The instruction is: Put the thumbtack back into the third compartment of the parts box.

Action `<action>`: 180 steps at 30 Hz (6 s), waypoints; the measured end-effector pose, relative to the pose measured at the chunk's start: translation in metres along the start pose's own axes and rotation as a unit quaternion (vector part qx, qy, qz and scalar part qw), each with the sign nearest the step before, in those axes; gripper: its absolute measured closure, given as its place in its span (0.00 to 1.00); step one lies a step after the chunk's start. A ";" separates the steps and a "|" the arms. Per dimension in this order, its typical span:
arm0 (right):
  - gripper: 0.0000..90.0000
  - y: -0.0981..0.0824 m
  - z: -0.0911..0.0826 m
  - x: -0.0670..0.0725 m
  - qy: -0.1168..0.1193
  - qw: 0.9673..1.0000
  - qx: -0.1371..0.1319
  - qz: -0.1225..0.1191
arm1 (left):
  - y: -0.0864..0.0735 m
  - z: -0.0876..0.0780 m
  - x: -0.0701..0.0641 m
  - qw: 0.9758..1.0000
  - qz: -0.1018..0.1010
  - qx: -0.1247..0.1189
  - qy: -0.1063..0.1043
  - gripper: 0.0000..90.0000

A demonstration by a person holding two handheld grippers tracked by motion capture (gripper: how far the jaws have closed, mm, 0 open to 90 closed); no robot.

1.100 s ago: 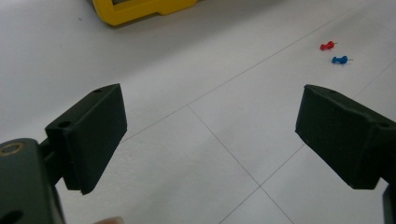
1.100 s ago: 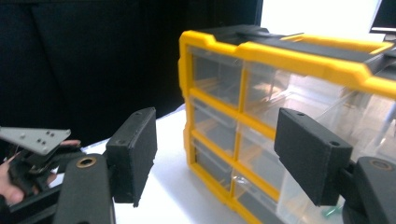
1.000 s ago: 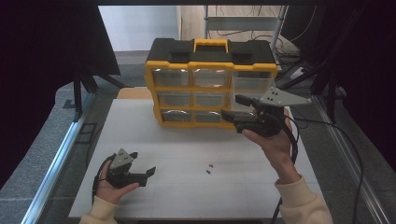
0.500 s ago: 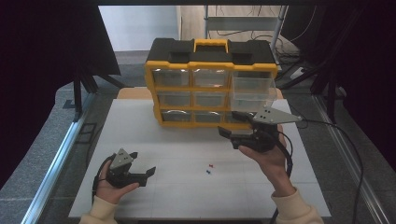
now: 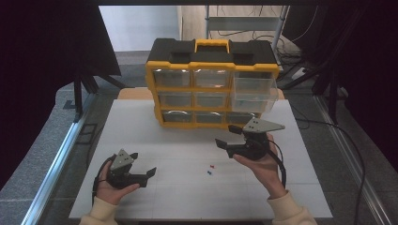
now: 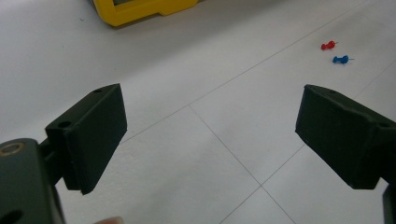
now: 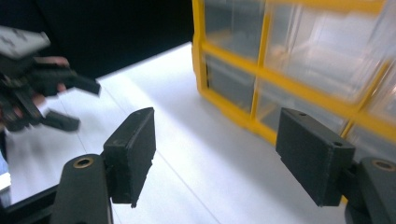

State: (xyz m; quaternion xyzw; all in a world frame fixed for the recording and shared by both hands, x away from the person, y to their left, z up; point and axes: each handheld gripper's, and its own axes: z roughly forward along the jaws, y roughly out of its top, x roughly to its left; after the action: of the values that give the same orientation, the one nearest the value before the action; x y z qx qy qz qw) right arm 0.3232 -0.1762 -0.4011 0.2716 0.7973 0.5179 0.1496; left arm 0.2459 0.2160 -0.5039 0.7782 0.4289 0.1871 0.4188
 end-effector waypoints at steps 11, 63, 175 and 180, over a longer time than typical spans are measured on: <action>0.32 -0.036 0.040 -0.007 0.002 0.996 0.085 0.004 | 0.000 0.000 0.000 1.000 0.001 0.001 -0.001 0.10; 0.92 -0.086 0.091 0.003 0.001 0.966 0.254 -0.054 | 0.001 0.000 -0.003 1.000 0.005 -0.001 -0.004 0.10; 0.92 0.104 -0.052 -0.023 -0.027 0.994 -0.106 0.010 | 0.001 -0.005 0.001 1.000 0.001 -0.007 0.004 0.10; 0.92 0.113 -0.054 -0.028 -0.043 0.993 -0.106 0.007 | 0.001 -0.005 0.000 1.000 0.002 -0.007 0.005 0.10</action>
State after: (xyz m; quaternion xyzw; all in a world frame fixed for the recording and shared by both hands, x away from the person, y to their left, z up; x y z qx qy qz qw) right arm 0.3493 -0.1977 -0.2775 0.2824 0.7285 0.5884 0.2082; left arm 0.2435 0.2185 -0.4998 0.7751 0.4280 0.1946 0.4221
